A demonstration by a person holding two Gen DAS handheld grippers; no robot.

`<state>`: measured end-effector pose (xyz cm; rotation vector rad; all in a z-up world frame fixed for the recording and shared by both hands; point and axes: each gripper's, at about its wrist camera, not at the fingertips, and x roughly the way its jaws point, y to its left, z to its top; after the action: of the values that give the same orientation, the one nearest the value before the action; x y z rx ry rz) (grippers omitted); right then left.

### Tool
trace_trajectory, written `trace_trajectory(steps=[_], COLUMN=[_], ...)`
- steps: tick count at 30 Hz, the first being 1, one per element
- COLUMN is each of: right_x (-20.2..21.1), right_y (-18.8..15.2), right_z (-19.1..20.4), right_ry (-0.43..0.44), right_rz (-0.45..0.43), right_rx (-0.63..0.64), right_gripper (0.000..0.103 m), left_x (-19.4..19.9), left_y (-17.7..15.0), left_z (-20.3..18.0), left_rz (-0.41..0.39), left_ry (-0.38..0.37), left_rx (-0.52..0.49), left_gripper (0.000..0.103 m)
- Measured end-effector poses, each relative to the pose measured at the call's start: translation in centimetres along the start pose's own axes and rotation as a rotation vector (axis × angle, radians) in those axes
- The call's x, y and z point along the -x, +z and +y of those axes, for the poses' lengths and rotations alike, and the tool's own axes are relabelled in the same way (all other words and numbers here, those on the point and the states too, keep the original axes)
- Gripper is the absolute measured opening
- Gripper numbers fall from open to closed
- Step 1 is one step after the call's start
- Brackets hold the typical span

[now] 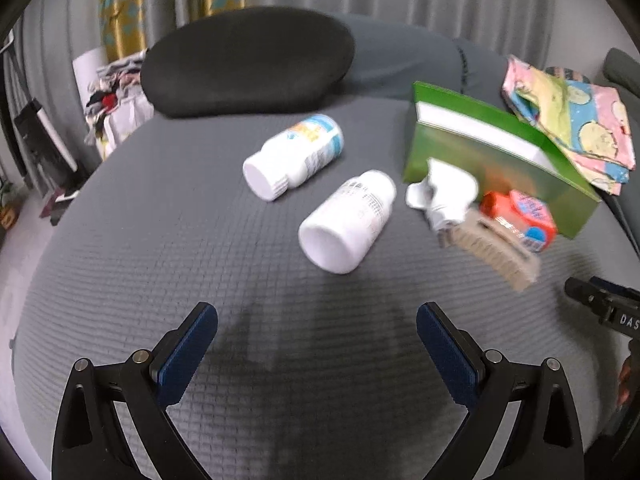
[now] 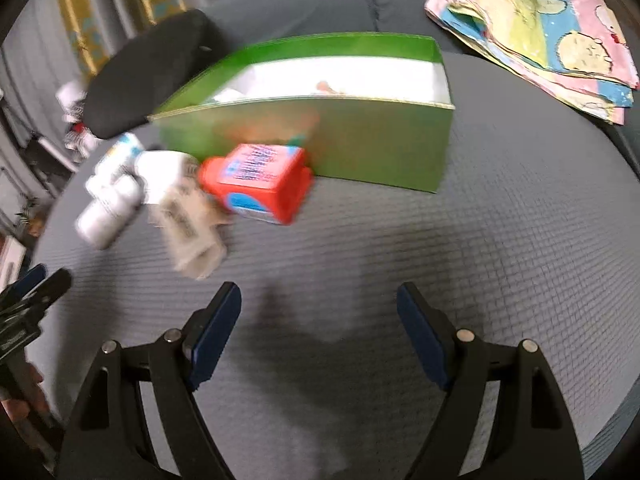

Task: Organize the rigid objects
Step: 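Move the right gripper toward the clear plastic clip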

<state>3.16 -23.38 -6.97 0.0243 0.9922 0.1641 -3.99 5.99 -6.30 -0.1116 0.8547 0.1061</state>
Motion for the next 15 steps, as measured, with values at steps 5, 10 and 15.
trace_trajectory(steps=[5,10,15], right_x=[-1.2,-2.0,-2.3], right_y=[1.2,1.4,1.6], right_z=[-0.4,-0.5,-0.8], right_ry=[-0.069,-0.138,-0.143], right_rz=[-0.003,-0.027,-0.038], right_rx=[0.002,0.023,-0.003], right_gripper=[0.081,0.09,0.094], left_x=[-1.9,-2.8,-3.3], left_y=[0.2,0.3,0.4], left_z=[0.8,0.9,0.8], left_rz=[0.036,0.065,0.087], left_ry=[0.002,-0.009,-0.004], left_rx=[0.032,0.041,0.022], left_gripper=[0.1,0.1,0.1])
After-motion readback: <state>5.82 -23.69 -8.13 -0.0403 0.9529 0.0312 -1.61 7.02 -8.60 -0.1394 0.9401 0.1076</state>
